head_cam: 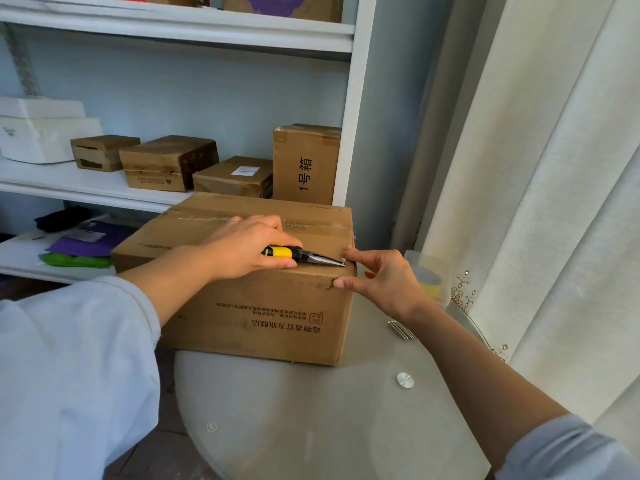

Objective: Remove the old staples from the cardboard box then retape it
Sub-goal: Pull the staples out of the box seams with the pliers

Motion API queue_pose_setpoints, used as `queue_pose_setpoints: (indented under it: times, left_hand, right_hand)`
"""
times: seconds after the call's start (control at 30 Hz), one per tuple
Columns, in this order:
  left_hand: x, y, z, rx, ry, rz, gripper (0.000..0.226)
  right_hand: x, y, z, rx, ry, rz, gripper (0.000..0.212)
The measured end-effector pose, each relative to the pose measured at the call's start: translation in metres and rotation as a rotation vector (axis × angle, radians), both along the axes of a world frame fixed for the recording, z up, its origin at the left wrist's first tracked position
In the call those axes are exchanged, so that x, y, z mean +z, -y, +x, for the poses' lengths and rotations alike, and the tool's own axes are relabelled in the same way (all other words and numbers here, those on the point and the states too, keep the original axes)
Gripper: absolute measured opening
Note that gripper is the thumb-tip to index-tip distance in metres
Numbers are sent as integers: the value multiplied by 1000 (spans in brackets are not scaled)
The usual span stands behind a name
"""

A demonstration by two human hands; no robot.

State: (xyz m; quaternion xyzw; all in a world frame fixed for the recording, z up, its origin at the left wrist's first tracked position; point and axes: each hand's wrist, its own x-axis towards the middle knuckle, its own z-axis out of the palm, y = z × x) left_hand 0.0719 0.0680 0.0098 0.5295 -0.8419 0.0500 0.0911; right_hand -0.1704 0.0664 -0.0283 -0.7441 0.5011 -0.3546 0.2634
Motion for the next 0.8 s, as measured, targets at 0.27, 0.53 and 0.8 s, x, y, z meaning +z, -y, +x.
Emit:
queue_pose_setpoints:
  times: [0.27,0.53,0.8]
  left_hand:
    - [-7,-5,-1,18,-141,7,37]
    - [-16,-11,-3,60,-286,-11,39]
    - [-16,-11,-3,71,-294,1,41]
  right_hand:
    - [1,-4,3,-13,-6,20,60]
    - [2,-7,4,-17,-6,30,60]
    - [12,-9,12,-105,221,41,20]
